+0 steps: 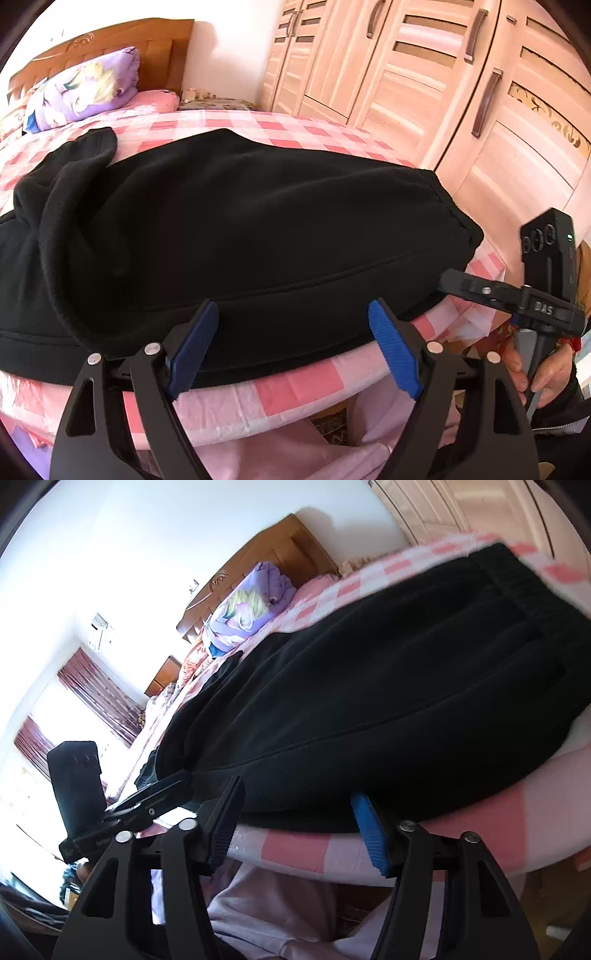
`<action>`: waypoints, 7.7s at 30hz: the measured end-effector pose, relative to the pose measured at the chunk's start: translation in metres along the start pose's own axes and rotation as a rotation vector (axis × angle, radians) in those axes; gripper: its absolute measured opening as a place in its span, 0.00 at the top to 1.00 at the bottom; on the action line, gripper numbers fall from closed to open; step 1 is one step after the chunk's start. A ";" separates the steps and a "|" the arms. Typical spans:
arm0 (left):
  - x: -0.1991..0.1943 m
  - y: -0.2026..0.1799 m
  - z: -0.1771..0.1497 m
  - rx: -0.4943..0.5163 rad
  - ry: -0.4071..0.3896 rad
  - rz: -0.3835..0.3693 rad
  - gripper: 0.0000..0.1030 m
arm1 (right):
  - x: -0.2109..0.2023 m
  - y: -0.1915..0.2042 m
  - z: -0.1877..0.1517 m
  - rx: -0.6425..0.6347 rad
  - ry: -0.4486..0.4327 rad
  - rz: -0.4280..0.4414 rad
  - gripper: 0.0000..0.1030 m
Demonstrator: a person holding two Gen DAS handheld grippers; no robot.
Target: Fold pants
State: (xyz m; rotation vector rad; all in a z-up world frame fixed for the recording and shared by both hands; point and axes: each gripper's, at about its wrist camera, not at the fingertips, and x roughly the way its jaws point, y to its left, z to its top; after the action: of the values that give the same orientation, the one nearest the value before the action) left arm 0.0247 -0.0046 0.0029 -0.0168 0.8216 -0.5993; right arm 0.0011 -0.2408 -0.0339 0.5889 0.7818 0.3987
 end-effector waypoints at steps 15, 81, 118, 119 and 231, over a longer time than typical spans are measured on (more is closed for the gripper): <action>0.003 -0.019 0.001 0.123 -0.005 0.044 0.19 | -0.007 -0.003 -0.014 0.043 0.015 0.002 0.93; 0.170 0.246 0.239 -0.077 0.423 0.641 0.52 | 0.090 0.010 0.126 -0.262 0.024 -0.369 0.13; -0.196 0.301 -0.033 -0.264 -0.049 0.771 0.10 | 0.093 0.009 0.127 -0.256 0.032 -0.361 0.10; -0.191 0.290 -0.027 -0.204 -0.043 0.779 0.10 | 0.093 0.009 0.127 -0.256 0.031 -0.360 0.10; -0.056 0.341 0.020 -0.241 0.001 0.441 0.02 | 0.088 0.006 0.128 -0.235 0.011 -0.322 0.09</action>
State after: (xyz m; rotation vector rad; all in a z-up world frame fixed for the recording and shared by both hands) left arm 0.1782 0.3045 -0.0268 -0.0539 0.8618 -0.0831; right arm 0.1535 -0.2323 -0.0053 0.2354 0.8112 0.1930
